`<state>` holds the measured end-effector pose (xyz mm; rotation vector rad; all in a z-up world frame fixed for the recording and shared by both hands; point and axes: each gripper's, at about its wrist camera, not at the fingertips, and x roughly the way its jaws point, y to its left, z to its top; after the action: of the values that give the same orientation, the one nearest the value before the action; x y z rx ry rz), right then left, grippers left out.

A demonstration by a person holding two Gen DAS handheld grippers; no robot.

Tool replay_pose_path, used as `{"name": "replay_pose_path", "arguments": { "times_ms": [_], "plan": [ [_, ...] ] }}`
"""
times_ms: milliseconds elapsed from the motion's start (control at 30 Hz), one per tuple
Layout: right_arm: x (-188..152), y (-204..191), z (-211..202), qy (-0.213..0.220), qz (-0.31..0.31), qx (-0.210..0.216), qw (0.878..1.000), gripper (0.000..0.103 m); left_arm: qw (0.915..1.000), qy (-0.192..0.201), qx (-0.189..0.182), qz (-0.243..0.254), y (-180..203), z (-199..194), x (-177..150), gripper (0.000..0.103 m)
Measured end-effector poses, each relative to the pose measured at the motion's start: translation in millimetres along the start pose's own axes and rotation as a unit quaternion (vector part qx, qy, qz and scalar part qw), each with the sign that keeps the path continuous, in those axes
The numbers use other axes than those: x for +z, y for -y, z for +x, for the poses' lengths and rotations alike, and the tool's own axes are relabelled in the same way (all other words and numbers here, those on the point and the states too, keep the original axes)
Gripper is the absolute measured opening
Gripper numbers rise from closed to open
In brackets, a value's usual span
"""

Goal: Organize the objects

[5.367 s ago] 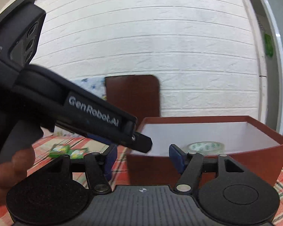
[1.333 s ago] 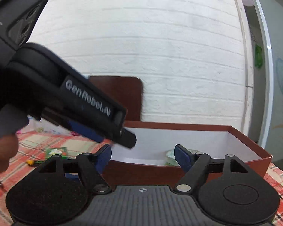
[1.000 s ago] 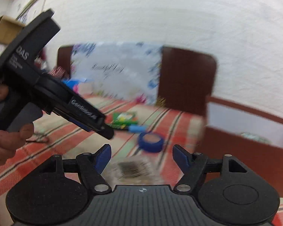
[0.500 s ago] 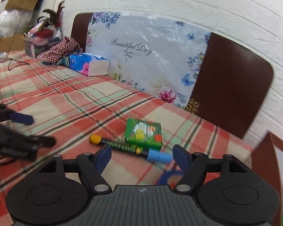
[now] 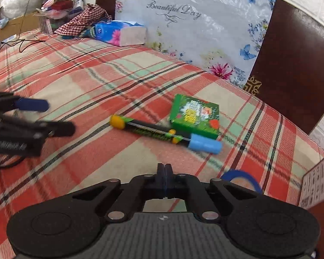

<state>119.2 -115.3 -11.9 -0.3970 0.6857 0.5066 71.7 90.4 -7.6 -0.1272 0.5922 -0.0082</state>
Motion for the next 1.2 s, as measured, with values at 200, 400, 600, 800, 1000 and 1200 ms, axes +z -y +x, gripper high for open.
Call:
{"name": "replay_pose_path", "arguments": {
  "times_ms": [200, 400, 600, 800, 1000, 1200],
  "plan": [
    [1.9, -12.8, -20.4, 0.02, 0.033, 0.027, 0.999, 0.017, 0.9998, -0.008, 0.018, 0.009, 4.2, -10.0, -1.8, 0.081],
    [30.7, 20.5, 0.9, 0.018, 0.231, 0.043, 0.972, 0.051, 0.9996, 0.003, 0.017, -0.021, -15.2, -30.8, -13.9, 0.081],
    [43.5, 15.1, 40.3, 0.007, 0.347, -0.003, 0.938, 0.078, 0.9998, 0.007, 0.017, -0.004, -9.1, -26.0, -14.9, 0.085],
    [42.7, -18.7, 47.6, 0.019, 0.196, -0.093, 0.976, 0.039, 0.9998, 0.01, 0.002, -0.018, -14.4, -26.0, -14.6, 0.085],
    [-2.2, -22.9, -1.3, 0.03, 0.174, -0.067, 0.982, 0.016, 0.9998, 0.007, -0.002, -0.02, -14.8, -24.0, -12.8, 0.085],
    [-49.8, -43.0, -52.4, 0.047, 0.192, -0.013, 0.98, 0.016, 0.9919, -0.06, -0.102, -0.046, 3.6, -33.1, -1.4, 0.085]
  ]
}}
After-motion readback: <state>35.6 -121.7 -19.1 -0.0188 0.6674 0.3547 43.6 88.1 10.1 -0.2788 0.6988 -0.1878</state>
